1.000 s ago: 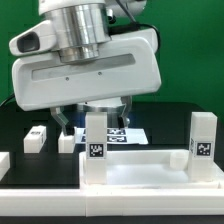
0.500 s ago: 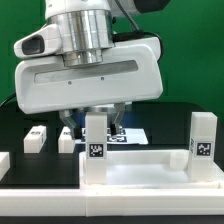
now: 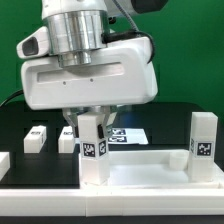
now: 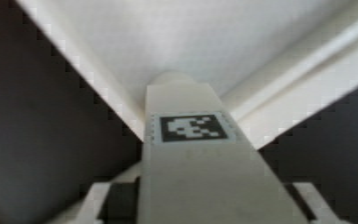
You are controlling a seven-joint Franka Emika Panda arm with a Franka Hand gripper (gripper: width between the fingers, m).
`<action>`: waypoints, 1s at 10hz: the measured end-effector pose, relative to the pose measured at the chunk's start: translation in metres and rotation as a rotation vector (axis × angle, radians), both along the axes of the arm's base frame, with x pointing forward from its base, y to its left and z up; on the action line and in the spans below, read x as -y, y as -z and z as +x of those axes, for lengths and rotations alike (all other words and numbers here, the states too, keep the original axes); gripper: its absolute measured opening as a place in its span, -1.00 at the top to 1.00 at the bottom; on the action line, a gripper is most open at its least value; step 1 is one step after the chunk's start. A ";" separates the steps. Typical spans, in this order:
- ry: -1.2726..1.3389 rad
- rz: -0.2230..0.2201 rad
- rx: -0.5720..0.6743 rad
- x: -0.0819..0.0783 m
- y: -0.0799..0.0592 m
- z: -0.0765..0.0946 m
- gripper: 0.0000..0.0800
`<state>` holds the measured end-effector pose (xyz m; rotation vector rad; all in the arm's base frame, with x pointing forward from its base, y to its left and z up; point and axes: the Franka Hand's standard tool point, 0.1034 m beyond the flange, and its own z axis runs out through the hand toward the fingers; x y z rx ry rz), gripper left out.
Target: Assemble desk
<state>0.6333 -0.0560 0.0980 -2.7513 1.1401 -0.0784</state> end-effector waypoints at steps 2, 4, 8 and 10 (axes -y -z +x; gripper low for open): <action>0.451 0.088 -0.102 -0.011 0.000 -0.002 0.25; 0.715 0.170 -0.157 -0.011 0.000 0.000 0.25; 0.516 0.132 -0.111 -0.013 0.001 0.000 -0.06; 0.088 0.085 -0.025 -0.006 -0.001 0.001 -0.57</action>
Offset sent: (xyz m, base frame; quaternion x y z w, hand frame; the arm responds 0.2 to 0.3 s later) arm 0.0200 0.0058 0.0120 0.0567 -0.0452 0.3052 0.9495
